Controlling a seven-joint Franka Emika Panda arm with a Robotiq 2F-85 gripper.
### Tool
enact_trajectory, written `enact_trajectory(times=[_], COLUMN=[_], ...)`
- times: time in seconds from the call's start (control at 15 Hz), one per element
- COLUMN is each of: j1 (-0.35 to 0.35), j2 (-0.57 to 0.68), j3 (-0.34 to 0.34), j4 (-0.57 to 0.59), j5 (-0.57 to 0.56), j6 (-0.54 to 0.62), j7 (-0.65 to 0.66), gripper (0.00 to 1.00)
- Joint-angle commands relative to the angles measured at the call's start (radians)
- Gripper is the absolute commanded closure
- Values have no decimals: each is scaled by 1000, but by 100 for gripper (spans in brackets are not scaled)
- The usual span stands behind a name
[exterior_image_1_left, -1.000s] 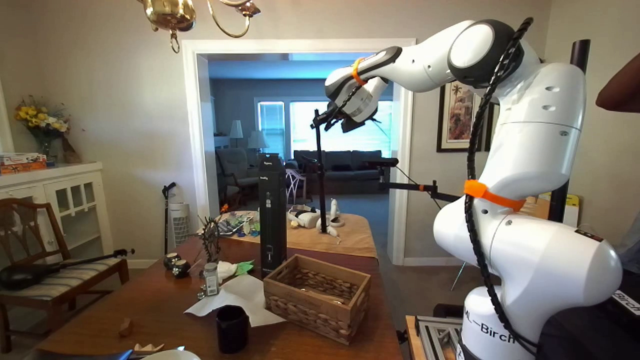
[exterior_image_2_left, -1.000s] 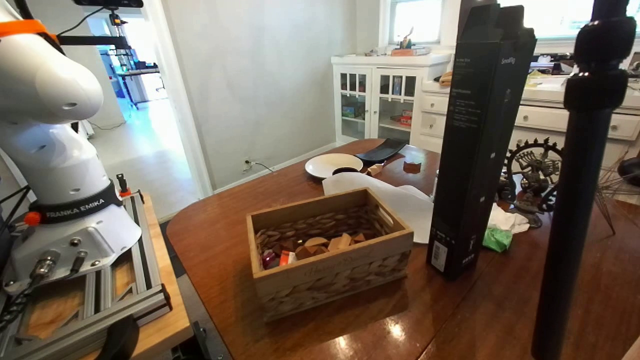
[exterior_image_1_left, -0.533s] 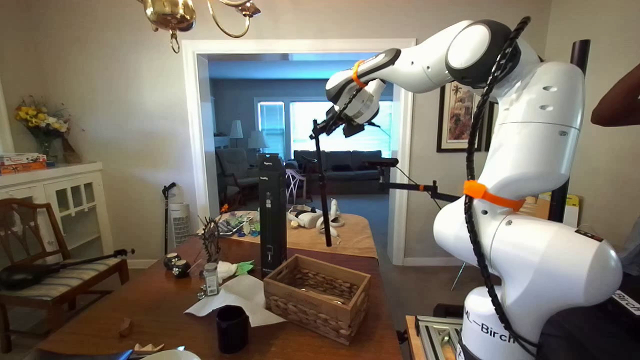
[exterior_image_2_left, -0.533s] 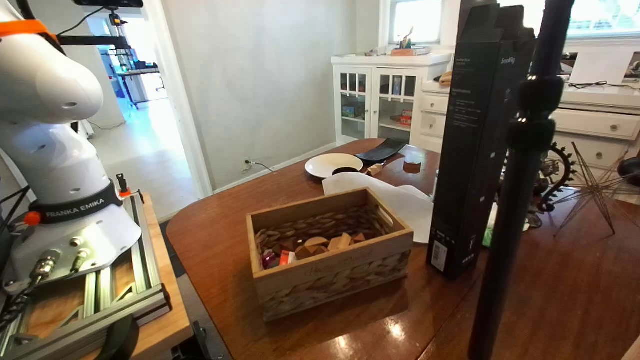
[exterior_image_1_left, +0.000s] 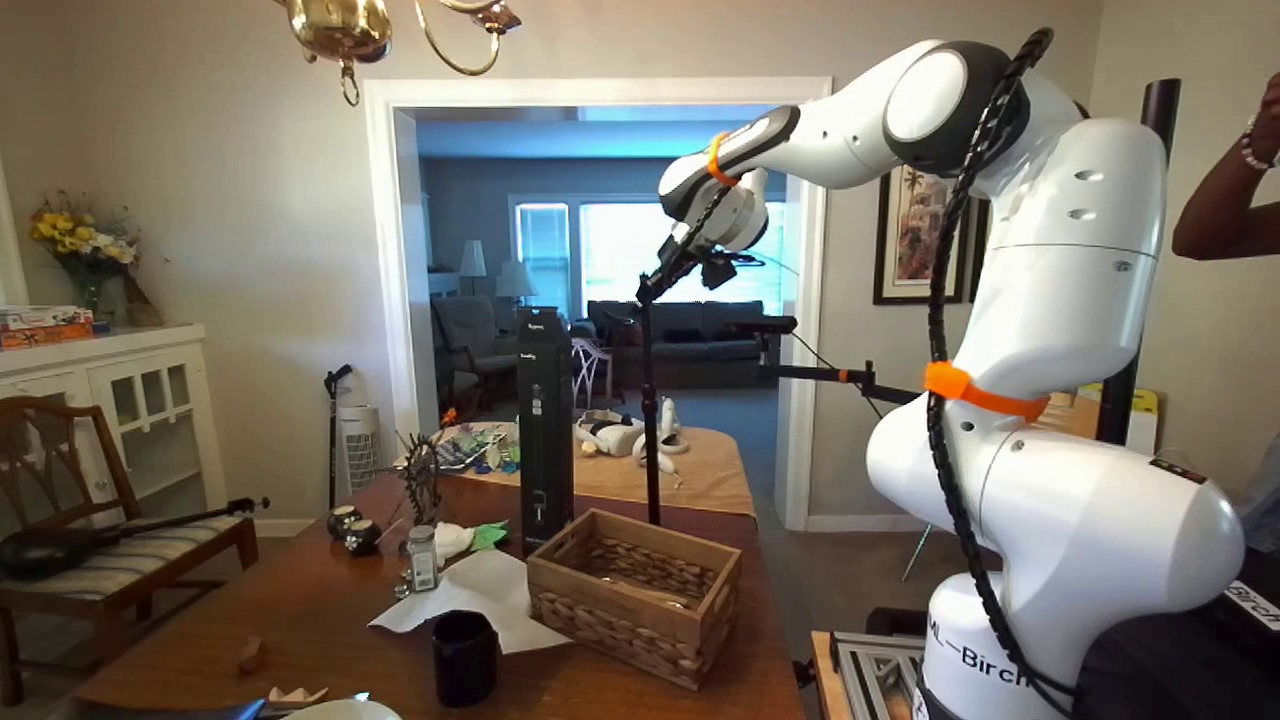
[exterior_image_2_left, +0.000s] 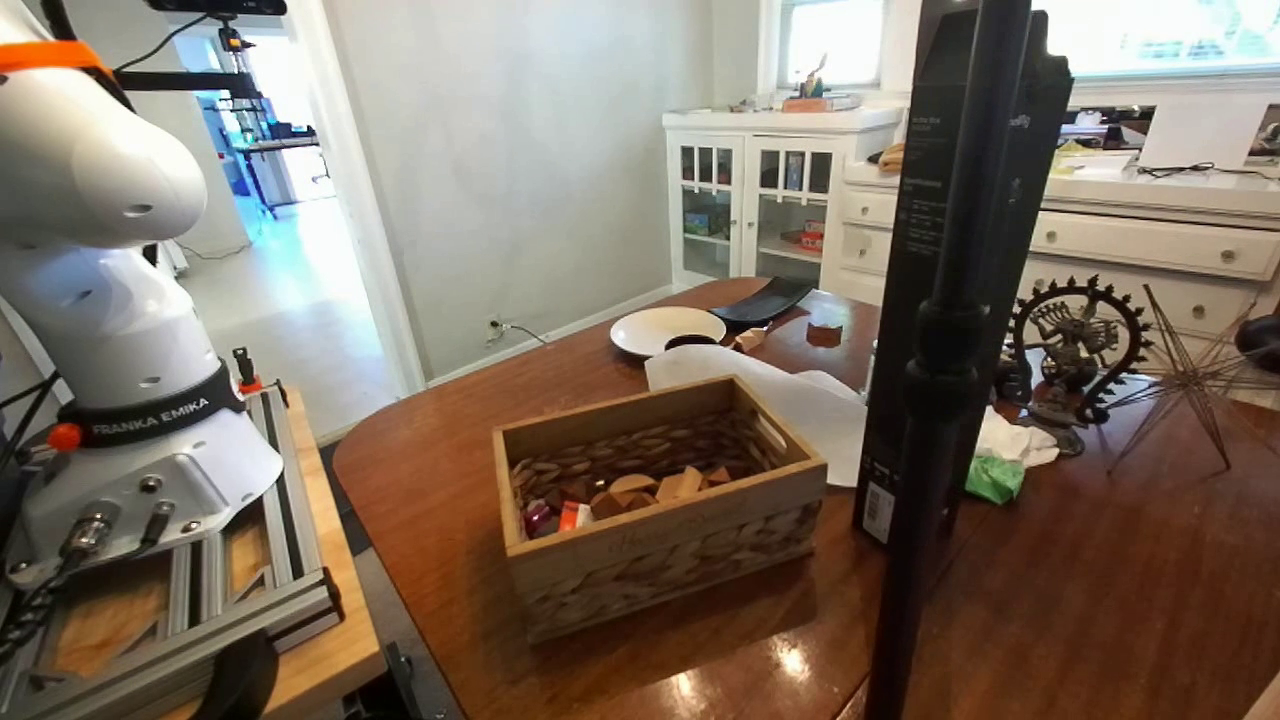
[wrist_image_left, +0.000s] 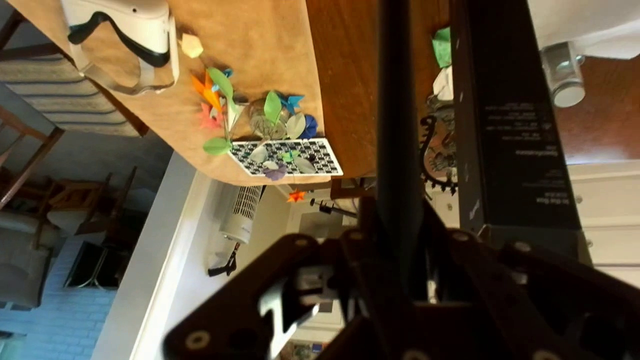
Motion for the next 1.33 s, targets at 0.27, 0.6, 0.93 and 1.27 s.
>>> enact_trajectory(times=[0.27,0.6,0.93,1.27], j1=[-1,0,-9,-7], j2=[-25,-24,-22,-26], j3=[-46,-45,-41,-55], j4=[23,2,5,1], j5=[-68,-60,-62,-67], j6=[-124,-92,-105,-96], j7=[3,0,-14,-7], gripper=[94,94,94,94])
